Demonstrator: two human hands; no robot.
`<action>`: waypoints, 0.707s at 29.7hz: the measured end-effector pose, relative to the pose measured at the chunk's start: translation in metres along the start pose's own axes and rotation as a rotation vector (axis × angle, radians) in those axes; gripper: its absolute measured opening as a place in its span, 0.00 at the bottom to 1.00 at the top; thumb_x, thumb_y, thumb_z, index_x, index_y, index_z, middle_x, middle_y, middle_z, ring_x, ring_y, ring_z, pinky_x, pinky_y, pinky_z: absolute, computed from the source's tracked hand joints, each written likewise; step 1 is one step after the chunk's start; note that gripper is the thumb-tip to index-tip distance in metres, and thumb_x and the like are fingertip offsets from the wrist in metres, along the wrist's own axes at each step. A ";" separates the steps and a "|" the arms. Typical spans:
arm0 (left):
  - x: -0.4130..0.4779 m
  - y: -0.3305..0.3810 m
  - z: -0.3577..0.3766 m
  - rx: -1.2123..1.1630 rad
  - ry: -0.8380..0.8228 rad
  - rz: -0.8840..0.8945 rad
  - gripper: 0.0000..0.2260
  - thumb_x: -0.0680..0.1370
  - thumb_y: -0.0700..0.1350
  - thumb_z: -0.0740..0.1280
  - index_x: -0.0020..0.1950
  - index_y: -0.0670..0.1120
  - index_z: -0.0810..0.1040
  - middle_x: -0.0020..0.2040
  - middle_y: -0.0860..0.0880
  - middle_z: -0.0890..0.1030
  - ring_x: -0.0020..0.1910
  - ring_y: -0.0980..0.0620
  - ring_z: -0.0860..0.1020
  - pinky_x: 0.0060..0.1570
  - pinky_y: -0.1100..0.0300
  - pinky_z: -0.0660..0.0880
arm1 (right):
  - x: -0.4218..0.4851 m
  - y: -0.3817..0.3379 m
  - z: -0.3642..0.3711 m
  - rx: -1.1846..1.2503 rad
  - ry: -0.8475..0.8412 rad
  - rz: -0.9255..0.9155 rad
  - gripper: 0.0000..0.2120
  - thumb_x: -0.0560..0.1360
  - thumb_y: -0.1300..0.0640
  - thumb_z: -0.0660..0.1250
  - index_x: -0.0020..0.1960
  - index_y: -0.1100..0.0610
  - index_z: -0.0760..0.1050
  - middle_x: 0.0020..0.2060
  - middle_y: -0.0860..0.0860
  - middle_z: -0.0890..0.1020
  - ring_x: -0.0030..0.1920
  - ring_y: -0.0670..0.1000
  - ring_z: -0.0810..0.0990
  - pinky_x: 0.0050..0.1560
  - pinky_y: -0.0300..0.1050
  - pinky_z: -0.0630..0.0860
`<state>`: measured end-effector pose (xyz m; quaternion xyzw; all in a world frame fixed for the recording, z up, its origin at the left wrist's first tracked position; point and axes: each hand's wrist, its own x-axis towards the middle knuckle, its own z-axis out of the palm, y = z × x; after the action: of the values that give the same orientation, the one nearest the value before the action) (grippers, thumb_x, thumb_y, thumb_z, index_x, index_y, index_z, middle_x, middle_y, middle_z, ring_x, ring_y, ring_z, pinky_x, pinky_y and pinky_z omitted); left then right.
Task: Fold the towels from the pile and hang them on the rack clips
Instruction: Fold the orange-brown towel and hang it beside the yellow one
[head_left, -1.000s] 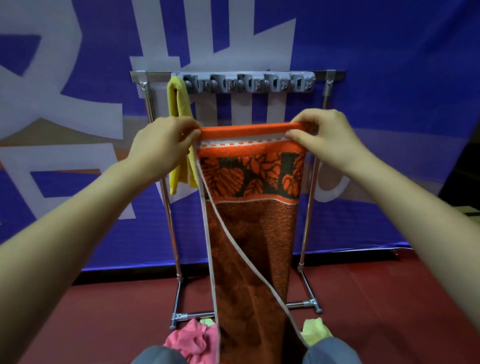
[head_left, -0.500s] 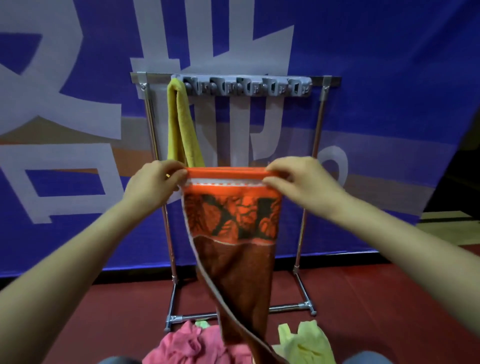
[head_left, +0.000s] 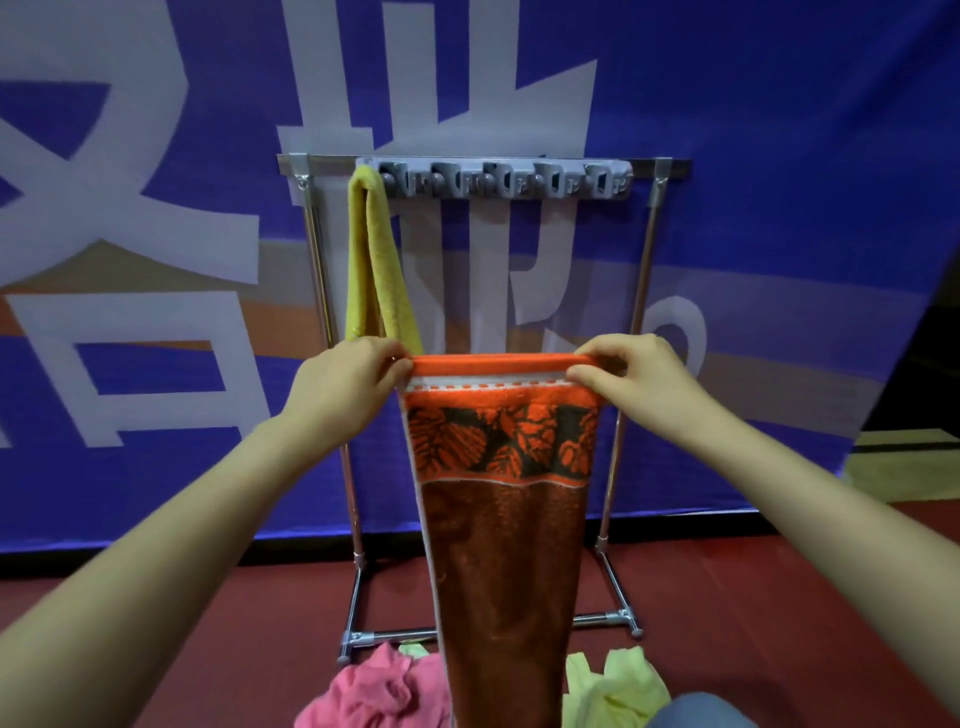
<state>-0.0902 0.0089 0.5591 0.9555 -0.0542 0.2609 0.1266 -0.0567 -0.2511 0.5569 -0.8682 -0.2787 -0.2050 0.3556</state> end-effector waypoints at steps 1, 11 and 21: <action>0.000 0.001 -0.001 -0.017 -0.016 -0.003 0.12 0.78 0.49 0.58 0.55 0.46 0.76 0.53 0.45 0.78 0.53 0.44 0.75 0.47 0.49 0.72 | 0.000 0.000 0.000 0.019 0.000 0.007 0.03 0.71 0.60 0.68 0.43 0.57 0.80 0.35 0.48 0.80 0.36 0.44 0.76 0.42 0.38 0.72; -0.023 0.002 0.000 -0.701 -0.045 -0.157 0.11 0.76 0.38 0.63 0.35 0.48 0.77 0.25 0.56 0.79 0.29 0.61 0.77 0.36 0.65 0.77 | -0.024 0.003 0.019 0.525 0.086 0.174 0.14 0.71 0.67 0.66 0.47 0.48 0.71 0.29 0.55 0.72 0.31 0.46 0.72 0.31 0.34 0.71; -0.049 0.020 0.027 -0.909 0.042 -0.254 0.11 0.75 0.37 0.64 0.34 0.48 0.79 0.24 0.56 0.80 0.26 0.61 0.78 0.28 0.69 0.75 | -0.042 0.006 0.043 0.583 0.141 0.334 0.10 0.72 0.67 0.65 0.44 0.52 0.73 0.28 0.56 0.66 0.33 0.53 0.68 0.28 0.38 0.69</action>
<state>-0.1227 -0.0160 0.5157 0.7967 -0.0429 0.2122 0.5643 -0.0781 -0.2374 0.5026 -0.7475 -0.1543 -0.1152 0.6357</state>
